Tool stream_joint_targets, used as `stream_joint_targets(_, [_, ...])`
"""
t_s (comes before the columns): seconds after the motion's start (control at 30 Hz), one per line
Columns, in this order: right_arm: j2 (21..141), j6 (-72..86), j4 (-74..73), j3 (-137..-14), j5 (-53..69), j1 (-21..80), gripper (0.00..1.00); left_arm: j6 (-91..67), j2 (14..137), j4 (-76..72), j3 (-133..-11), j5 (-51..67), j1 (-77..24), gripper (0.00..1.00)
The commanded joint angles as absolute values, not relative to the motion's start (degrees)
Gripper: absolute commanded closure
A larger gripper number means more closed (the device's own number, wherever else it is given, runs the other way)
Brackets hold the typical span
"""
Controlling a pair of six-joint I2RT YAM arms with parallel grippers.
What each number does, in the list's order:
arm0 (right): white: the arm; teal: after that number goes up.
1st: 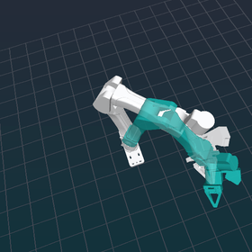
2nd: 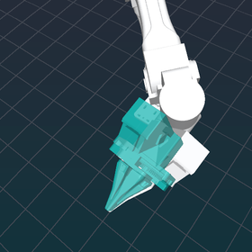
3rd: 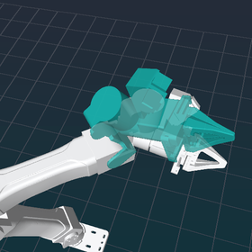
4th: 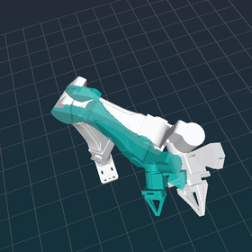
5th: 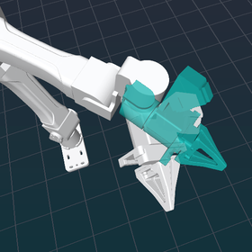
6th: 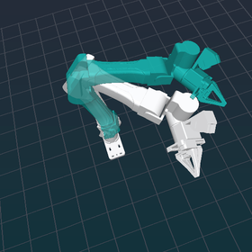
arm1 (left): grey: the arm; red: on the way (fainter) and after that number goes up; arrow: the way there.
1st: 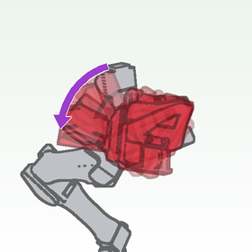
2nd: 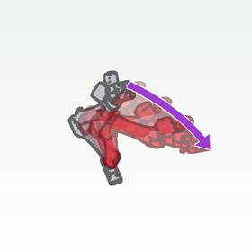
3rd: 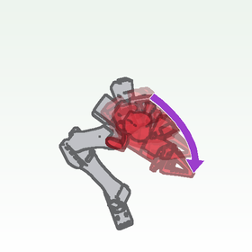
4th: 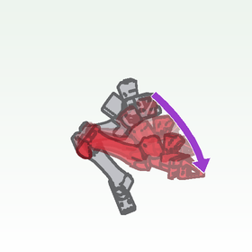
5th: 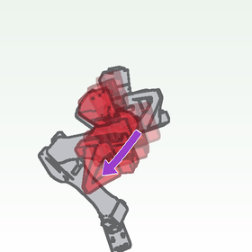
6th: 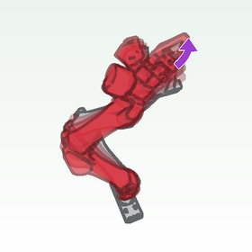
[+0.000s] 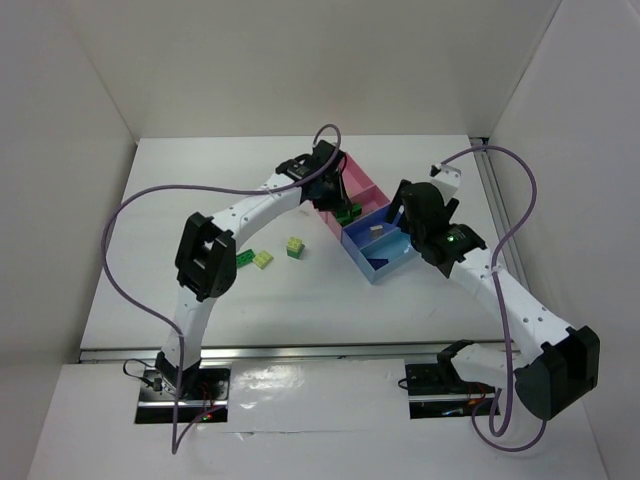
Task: Sort the legos into containers by color
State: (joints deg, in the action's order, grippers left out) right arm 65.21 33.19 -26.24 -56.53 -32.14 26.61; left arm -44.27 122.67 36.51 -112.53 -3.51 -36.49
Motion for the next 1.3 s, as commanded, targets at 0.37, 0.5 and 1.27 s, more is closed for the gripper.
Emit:
stream_joint_targets(0.37, [65.0,32.5,-25.0,-55.8,-30.5,25.2,0.13,-37.8,119.7,38.8,-116.1,-5.0,-36.8,0.15])
stream_joint_targets(0.5, [65.7,32.5,-24.4,-55.8,-30.0,25.2,0.13,-35.7,111.0,39.4,-101.9,-13.9,-36.2,0.18])
stream_joint_targets(1.27, [68.2,32.6,-23.1,-56.4,-27.0,26.3,0.13,-37.5,99.0,41.0,-64.4,-15.6,-16.5,0.0])
